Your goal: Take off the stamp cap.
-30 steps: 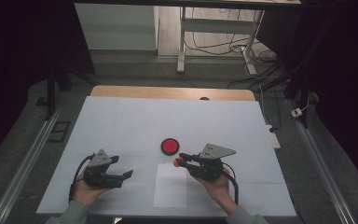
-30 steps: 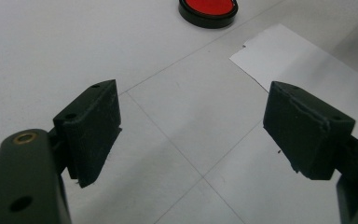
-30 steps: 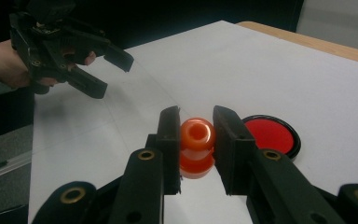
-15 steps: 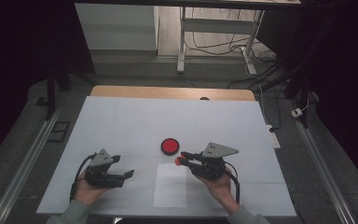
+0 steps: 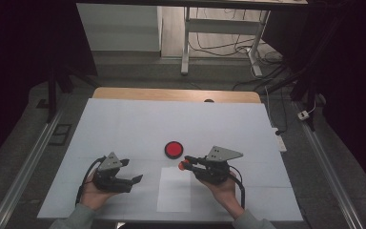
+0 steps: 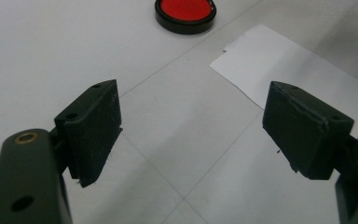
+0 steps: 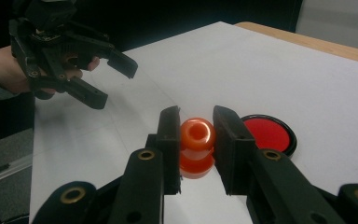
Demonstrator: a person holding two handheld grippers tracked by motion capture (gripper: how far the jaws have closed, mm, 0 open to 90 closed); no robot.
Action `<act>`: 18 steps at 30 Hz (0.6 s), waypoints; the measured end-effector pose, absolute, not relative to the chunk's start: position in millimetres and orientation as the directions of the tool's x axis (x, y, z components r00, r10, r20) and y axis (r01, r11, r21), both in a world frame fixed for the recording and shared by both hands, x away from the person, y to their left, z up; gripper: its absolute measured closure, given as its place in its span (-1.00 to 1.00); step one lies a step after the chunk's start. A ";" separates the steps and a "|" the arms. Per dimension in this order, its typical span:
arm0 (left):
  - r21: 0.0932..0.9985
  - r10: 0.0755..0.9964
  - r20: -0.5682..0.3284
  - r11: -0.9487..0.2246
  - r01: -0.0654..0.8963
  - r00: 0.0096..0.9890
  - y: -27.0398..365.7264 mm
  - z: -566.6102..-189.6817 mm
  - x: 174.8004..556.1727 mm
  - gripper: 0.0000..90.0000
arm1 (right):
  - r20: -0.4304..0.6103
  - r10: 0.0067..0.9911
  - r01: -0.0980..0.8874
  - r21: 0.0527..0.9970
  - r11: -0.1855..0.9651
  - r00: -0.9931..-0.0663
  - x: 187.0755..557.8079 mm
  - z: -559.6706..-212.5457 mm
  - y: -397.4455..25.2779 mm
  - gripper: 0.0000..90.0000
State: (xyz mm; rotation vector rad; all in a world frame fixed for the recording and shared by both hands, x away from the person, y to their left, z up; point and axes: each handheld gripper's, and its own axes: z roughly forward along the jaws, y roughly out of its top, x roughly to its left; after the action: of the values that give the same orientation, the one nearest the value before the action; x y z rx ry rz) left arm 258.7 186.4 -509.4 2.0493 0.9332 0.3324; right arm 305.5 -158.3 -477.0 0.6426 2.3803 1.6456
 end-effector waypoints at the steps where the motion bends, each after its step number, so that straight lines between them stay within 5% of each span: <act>1: 0.786 0.717 -0.094 -0.372 0.494 0.691 185.0 -508.6 259.2 -0.56 | 0.097 0.443 0.246 0.924 0.294 -0.891 305.5 -476.7 -158.6 0.60; 18: 0.795 0.676 -0.047 -0.420 0.437 0.735 158.2 -500.3 266.7 -0.52 | 0.095 0.443 0.242 0.926 0.288 -0.892 304.2 -474.9 -160.0 0.60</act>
State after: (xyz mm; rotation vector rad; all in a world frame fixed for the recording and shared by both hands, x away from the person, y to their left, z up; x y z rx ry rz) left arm 266.7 158.2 -500.3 2.0806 0.8394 0.3549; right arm 304.2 -160.0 -474.9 0.6382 2.3712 1.6552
